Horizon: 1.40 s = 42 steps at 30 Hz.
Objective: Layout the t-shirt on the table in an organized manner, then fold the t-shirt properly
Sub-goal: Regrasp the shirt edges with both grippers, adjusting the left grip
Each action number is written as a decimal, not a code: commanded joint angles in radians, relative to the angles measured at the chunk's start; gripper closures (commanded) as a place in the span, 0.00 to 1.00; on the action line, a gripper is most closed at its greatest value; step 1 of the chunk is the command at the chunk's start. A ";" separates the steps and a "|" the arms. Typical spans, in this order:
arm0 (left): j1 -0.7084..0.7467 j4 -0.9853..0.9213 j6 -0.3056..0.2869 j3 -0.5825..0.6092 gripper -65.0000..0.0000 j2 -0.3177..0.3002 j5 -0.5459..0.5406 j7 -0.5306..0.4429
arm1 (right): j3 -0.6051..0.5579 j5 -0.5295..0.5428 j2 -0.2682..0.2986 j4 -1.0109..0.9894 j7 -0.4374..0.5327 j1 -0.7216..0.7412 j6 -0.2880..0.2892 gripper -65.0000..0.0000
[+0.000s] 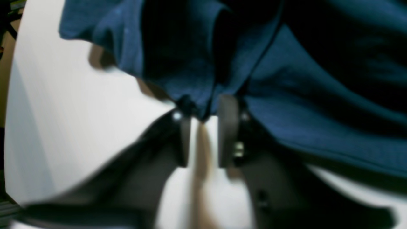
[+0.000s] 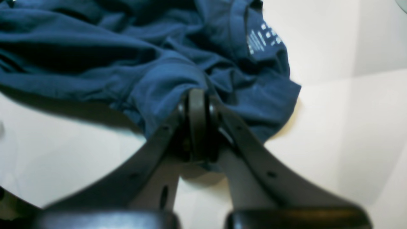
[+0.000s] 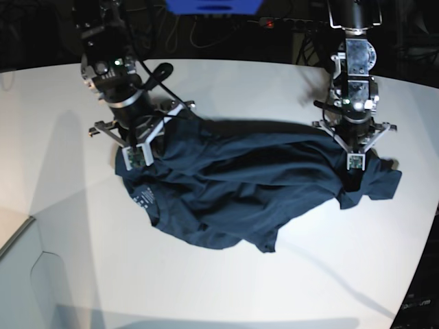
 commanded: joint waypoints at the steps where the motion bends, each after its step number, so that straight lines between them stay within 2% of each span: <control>1: -0.009 0.026 0.010 -0.003 0.98 -0.010 0.001 -0.018 | 0.002 -0.003 0.002 0.016 0.028 0.007 0.004 1.00; 11: 0.077 0.241 0.010 -0.039 1.00 -0.010 0.001 -0.015 | 0.002 -0.003 0.000 0.016 0.033 0.010 0.004 1.00; 16: 0.079 0.232 0.010 -0.040 0.99 -0.016 0.001 -0.009 | -0.003 -0.003 -0.001 0.016 0.034 0.011 0.004 1.00; 18: 0.071 0.178 0.010 -0.040 0.93 -0.016 0.001 -0.009 | -0.005 -0.003 -0.003 0.016 0.034 0.011 0.004 1.00; 24: 0.067 0.122 0.013 -0.040 0.55 -0.011 0.001 -0.016 | -0.005 -0.003 -0.003 0.016 0.034 0.008 0.004 1.00; 27: 0.045 0.118 0.013 -0.037 0.48 -0.010 0.001 -0.016 | -0.002 -0.003 -0.003 0.016 0.034 0.007 0.004 1.00; 38: -0.028 0.006 0.011 -0.036 0.49 -0.010 0.000 -0.016 | 0.002 -0.003 0.002 0.016 0.027 0.007 0.004 1.00; 40: -0.030 -0.012 0.010 -0.034 0.54 -0.011 0.000 -0.018 | 0.002 -0.003 0.002 0.016 0.027 0.007 0.004 1.00; 42: -0.038 -0.032 0.010 -0.034 0.66 -0.013 0.000 -0.018 | 0.002 -0.003 0.002 0.016 0.027 0.007 0.004 1.00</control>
